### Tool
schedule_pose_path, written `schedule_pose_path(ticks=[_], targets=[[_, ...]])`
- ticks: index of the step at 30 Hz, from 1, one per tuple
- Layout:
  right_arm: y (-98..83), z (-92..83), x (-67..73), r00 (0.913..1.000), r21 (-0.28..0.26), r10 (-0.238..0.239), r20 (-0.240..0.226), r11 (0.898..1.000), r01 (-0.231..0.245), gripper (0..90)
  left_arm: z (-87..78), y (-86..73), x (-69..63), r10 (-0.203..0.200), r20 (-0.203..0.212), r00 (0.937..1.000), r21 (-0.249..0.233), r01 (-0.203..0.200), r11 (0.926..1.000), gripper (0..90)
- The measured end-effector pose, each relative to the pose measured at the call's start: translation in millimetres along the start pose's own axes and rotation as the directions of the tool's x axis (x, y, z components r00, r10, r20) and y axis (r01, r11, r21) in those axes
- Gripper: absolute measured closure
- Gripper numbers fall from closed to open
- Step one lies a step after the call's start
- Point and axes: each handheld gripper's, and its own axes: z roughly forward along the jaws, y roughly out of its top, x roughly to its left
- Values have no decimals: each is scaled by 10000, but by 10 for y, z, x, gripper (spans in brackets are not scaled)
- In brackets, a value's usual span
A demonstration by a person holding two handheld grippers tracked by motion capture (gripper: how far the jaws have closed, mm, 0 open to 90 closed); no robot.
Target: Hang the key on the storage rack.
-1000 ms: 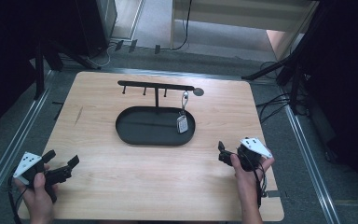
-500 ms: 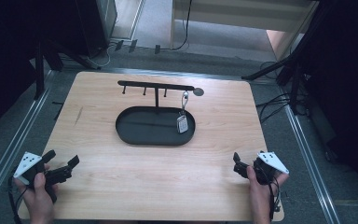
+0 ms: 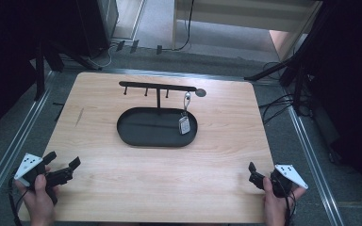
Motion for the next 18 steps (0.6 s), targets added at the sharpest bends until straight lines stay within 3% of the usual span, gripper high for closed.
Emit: schedule_pose_path(ticks=[8, 18], targets=[[-45, -109, -132, 9996, 1, -68, 266, 10000, 68, 0, -2, -2, -1, -18, 0, 10000, -6, 18, 10000, 0], [-96, -224, -254, 9988, -184, 214, 447, 9996, -206, 0, -3, -3, -4, -20, -24, 10000, -46, 20, 10000, 0]])
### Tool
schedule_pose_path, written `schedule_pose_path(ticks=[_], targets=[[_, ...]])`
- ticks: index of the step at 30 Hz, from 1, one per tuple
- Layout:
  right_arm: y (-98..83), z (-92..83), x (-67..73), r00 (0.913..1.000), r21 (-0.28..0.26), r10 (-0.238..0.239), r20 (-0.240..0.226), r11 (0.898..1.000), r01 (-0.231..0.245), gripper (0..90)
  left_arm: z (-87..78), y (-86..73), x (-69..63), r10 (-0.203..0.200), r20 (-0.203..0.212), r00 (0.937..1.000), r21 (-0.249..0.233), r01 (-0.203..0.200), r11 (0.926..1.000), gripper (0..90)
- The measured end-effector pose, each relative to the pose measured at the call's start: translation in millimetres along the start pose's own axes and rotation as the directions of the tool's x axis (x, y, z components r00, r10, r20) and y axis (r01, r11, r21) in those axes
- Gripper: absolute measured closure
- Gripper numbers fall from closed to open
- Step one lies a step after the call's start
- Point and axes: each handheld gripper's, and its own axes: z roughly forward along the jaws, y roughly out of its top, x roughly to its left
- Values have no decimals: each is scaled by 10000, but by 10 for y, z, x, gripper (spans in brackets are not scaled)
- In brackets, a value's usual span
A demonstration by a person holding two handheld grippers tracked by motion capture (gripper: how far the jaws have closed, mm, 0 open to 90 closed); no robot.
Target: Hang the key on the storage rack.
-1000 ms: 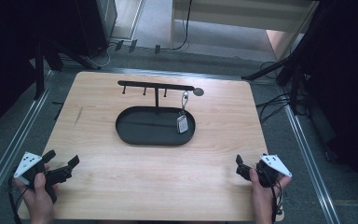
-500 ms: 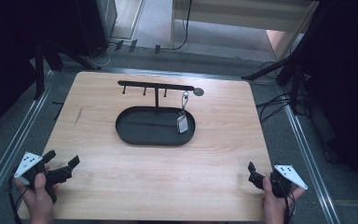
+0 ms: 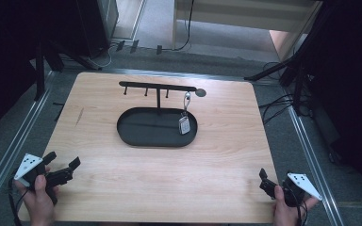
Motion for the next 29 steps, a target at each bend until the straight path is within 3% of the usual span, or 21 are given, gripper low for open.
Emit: schedule_pose_path(ticks=[14, 29], targets=[[-58, -94, -51, 9982, -424, 523, -310, 9977, -535, 0, 0, -2, -13, 98, -45, 9999, 46, -98, 9999, 0], [-52, -77, -26, 9993, -236, 280, -246, 9993, -286, 0, 5, 1, -19, 128, -101, 9999, 119, -127, 9998, 0]])
